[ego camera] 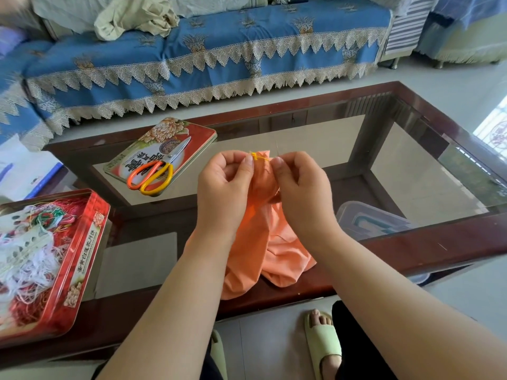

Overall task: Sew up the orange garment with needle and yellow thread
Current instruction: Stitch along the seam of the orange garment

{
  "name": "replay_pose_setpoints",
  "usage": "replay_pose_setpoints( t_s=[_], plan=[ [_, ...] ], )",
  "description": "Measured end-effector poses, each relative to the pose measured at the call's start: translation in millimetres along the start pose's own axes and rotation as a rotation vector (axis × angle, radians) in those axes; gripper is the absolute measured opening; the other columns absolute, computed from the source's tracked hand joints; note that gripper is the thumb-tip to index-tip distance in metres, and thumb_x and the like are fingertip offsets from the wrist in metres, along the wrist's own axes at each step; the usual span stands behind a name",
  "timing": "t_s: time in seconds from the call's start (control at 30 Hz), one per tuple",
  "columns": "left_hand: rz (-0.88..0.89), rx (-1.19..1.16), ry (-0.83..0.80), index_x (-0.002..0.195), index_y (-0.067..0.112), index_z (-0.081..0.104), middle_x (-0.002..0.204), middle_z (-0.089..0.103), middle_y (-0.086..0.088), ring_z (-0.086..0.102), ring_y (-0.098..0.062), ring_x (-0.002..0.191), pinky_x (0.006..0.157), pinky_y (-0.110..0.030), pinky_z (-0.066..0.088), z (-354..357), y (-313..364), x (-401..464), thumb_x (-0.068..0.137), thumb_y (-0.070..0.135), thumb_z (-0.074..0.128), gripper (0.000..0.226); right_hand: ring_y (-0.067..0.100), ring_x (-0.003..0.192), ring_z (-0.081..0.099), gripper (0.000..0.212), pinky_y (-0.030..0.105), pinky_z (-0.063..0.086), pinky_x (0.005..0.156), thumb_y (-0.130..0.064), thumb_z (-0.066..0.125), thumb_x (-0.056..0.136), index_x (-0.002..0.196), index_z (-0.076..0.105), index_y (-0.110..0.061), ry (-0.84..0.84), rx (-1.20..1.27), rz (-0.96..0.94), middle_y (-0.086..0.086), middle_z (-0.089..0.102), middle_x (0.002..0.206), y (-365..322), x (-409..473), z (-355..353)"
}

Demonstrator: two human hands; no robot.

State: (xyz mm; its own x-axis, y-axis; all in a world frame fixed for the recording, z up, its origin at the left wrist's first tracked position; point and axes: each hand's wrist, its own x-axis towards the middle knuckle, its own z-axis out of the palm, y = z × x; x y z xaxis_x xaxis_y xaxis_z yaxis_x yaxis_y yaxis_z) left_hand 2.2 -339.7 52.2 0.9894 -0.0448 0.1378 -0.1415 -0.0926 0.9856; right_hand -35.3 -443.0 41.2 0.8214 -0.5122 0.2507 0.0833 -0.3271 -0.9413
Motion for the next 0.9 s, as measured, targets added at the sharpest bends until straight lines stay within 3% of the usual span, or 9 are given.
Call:
replay_pose_setpoints(
  t_s=[0.13, 0.2, 0.37, 0.43, 0.57, 0.63, 0.73, 0.8, 0.9],
  plan=[
    [0.102, 0.124, -0.011, 0.097, 0.02, 0.065, 0.089, 0.071, 0.001, 0.068, -0.009, 0.084, 0.071, -0.019, 0.055, -2.6, -0.4, 1.3, 0.094, 0.024, 0.063, 0.006, 0.004, 0.079, 0.061, 0.007, 0.022, 0.052, 0.072, -0.021, 0.064, 0.091, 0.093, 0.07, -0.018, 0.125, -0.042, -0.231, -0.011, 0.064, 0.083, -1.7, 5.8, -10.7],
    [0.132, 0.153, -0.018, 0.094, 0.02, 0.065, 0.085, 0.07, 0.004, 0.066, -0.005, 0.08, 0.069, -0.015, 0.051, -1.7, -0.1, 0.2, 0.093, 0.023, 0.064, 0.004, 0.002, 0.08, 0.06, 0.009, 0.015, 0.05, 0.072, -0.02, 0.067, 0.088, 0.094, 0.073, -0.017, 0.105, -0.085, -0.297, -0.012, 0.062, 0.084, 0.3, 7.2, -11.3],
    [0.235, 0.199, -0.059, 0.093, 0.017, 0.063, 0.082, 0.066, 0.009, 0.061, 0.006, 0.075, 0.067, -0.007, 0.046, -3.2, 2.5, -0.9, 0.093, 0.017, 0.063, 0.001, 0.001, 0.074, 0.054, 0.011, 0.009, 0.042, 0.068, -0.022, 0.065, 0.09, 0.092, 0.072, -0.015, 0.01, -0.222, -0.286, -0.011, 0.06, 0.084, 4.4, 9.6, -8.9],
    [0.241, 0.203, -0.09, 0.094, 0.016, 0.063, 0.084, 0.066, 0.008, 0.062, 0.006, 0.076, 0.067, -0.007, 0.046, -3.8, 2.7, -0.8, 0.093, 0.016, 0.063, 0.001, 0.003, 0.076, 0.05, 0.013, 0.013, 0.041, 0.068, -0.021, 0.06, 0.093, 0.093, 0.069, -0.012, -0.025, -0.302, -0.277, -0.01, 0.057, 0.086, 2.5, 11.7, -9.9],
    [0.131, 0.165, -0.204, 0.096, 0.018, 0.065, 0.086, 0.07, 0.005, 0.066, -0.001, 0.081, 0.069, -0.012, 0.049, -7.8, 3.3, 2.3, 0.093, 0.019, 0.064, 0.004, 0.009, 0.074, 0.056, 0.012, 0.02, 0.045, 0.068, -0.017, 0.05, 0.098, 0.092, 0.059, -0.014, -0.202, -0.293, -0.132, -0.007, 0.059, 0.083, -3.6, 19.8, -19.4],
    [0.066, 0.094, -0.287, 0.095, 0.018, 0.066, 0.084, 0.072, 0.004, 0.067, -0.003, 0.079, 0.071, -0.014, 0.051, -12.7, 5.6, 4.4, 0.092, 0.017, 0.064, 0.003, 0.006, 0.069, 0.062, 0.018, 0.019, 0.054, 0.069, -0.016, 0.047, 0.1, 0.089, 0.059, -0.009, -0.316, -0.089, 0.019, -0.003, 0.062, 0.079, -7.3, 24.1, -27.7],
    [0.007, 0.032, -0.445, 0.089, 0.02, 0.066, 0.081, 0.073, 0.007, 0.067, -0.005, 0.08, 0.074, -0.016, 0.051, -20.3, 9.1, 6.6, 0.09, 0.016, 0.065, 0.005, 0.015, 0.074, 0.061, 0.026, 0.038, 0.057, 0.081, -0.017, 0.043, 0.102, 0.093, 0.061, -0.001, -0.454, 0.233, 0.23, 0.006, 0.061, 0.08, -11.9, 30.3, -44.1],
    [-0.047, -0.047, -0.574, 0.086, 0.02, 0.066, 0.079, 0.071, 0.005, 0.065, -0.007, 0.079, 0.075, -0.018, 0.051, -23.1, 10.3, 6.4, 0.083, 0.019, 0.067, 0.003, 0.011, 0.071, 0.057, 0.024, 0.035, 0.056, 0.076, -0.017, 0.041, 0.103, 0.091, 0.058, -0.004, -0.547, 0.241, 0.212, 0.001, 0.057, 0.076, -12.3, 31.9, -49.5],
    [-0.13, -0.126, -0.706, 0.086, 0.016, 0.064, 0.076, 0.07, 0.003, 0.066, -0.007, 0.074, 0.07, -0.017, 0.052, -23.6, 12.5, 3.1, 0.078, 0.019, 0.064, 0.008, 0.005, 0.058, 0.051, 0.019, 0.021, 0.048, 0.059, -0.012, 0.042, 0.103, 0.09, 0.054, -0.005, -0.509, 0.062, -0.041, -0.006, 0.053, 0.066, -12.2, 29.8, -44.3]
  ],
)
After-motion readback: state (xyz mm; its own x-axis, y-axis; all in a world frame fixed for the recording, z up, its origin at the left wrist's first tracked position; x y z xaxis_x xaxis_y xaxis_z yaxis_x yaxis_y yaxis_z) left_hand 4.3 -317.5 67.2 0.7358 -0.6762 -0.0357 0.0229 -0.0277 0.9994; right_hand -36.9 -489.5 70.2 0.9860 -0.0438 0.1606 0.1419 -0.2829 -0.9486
